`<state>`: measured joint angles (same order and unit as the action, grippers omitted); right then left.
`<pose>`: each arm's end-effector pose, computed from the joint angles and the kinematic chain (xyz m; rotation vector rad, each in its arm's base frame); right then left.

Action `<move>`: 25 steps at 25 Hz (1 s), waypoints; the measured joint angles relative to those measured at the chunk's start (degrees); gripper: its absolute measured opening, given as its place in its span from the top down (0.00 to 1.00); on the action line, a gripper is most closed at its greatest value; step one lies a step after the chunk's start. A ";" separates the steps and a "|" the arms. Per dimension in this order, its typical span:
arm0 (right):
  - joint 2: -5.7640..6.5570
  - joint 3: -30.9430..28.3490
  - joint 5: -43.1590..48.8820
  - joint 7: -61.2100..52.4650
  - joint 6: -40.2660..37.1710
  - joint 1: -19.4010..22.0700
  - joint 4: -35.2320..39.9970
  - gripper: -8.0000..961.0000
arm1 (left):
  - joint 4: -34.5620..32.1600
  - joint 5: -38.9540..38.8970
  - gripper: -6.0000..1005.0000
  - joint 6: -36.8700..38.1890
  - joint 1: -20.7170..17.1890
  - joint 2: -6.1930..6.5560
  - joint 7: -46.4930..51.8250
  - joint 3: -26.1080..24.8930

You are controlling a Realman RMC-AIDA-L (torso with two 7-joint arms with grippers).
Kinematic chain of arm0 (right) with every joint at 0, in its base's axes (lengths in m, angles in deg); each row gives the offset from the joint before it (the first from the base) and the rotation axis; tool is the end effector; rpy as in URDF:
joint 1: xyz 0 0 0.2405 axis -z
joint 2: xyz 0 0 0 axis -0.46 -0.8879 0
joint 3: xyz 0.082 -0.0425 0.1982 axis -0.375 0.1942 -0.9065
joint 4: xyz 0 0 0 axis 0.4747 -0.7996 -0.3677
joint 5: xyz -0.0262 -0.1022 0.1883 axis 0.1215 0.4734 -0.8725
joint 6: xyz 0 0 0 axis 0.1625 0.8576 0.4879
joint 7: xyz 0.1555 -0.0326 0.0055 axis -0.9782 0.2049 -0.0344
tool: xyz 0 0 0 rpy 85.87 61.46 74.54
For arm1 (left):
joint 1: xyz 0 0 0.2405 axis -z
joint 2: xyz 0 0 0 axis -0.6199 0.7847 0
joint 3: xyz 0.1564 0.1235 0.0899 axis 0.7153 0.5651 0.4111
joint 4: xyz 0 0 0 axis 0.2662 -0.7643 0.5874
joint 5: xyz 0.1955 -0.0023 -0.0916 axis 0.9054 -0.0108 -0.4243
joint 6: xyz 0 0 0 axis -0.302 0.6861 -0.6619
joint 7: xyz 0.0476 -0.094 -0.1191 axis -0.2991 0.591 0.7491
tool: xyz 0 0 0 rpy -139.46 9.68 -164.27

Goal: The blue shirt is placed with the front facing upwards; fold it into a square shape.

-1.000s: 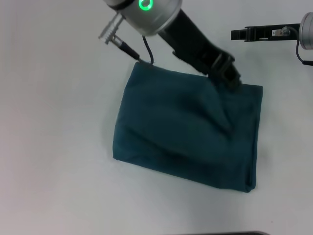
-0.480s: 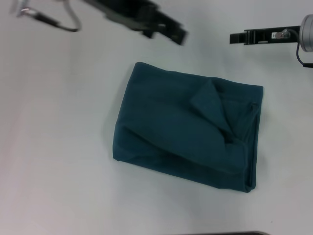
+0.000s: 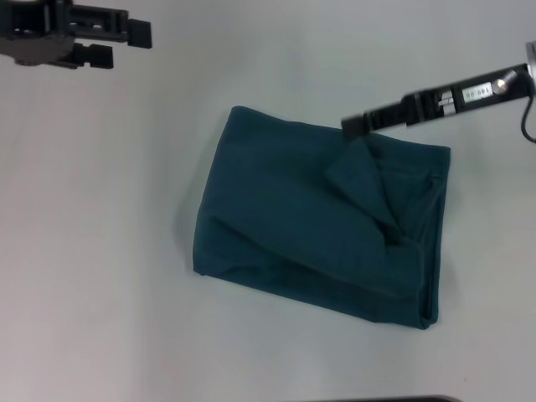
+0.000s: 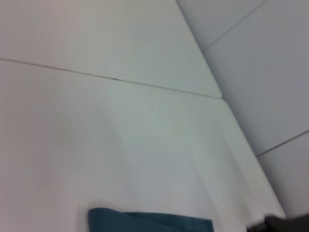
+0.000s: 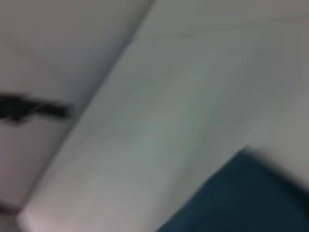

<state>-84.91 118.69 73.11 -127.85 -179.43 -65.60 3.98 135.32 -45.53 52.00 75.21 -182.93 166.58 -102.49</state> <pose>0.1997 0.3485 0.0194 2.7156 -1.4997 -0.4345 -0.1605 0.3460 0.1091 -2.4189 -1.6456 -0.4583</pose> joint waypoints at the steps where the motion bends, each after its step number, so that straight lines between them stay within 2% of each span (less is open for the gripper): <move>1: 0.05 -0.11 0.47 -0.71 -2.85 -0.52 0.08 0.75 | -0.18 -0.84 0.13 0.28 -0.71 0.02 -0.71 -0.48; 4: 0.17 -0.18 3.62 -5.51 -4.76 -1.72 1.05 0.60 | -0.34 -3.34 0.13 1.64 -2.41 0.24 -2.06 -0.85; 6: -0.34 0.10 6.51 -9.22 -3.15 -2.53 2.28 0.50 | -0.32 -4.96 0.13 3.06 -3.13 0.25 -2.84 -0.89; 7: -1.03 0.48 8.34 -10.14 -2.35 -3.12 2.86 0.45 | -0.25 -5.44 0.13 3.92 -3.32 0.17 -3.05 -0.92; 11: -4.77 2.33 16.90 -10.97 -0.86 -6.36 4.40 0.43 | -0.03 -6.82 0.13 6.65 -3.87 -0.12 -3.34 -0.98; 14: -6.94 2.68 22.58 -11.03 -0.85 -9.18 4.52 0.43 | 0.02 -7.62 0.13 6.91 -4.19 -0.18 -3.41 -1.41; 17: -7.37 2.38 23.46 -10.87 -1.99 -10.33 5.06 0.43 | -0.37 -8.16 0.13 6.48 -4.26 -0.21 -3.90 -1.56; 25: -6.52 -2.60 19.79 -9.30 -9.98 -9.08 9.61 0.44 | -1.06 -8.63 0.13 6.05 -4.12 -0.34 -4.25 -1.60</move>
<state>-91.43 116.09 92.90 -137.15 -189.42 -74.68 13.59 134.26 -54.16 58.05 71.09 -183.27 162.32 -104.09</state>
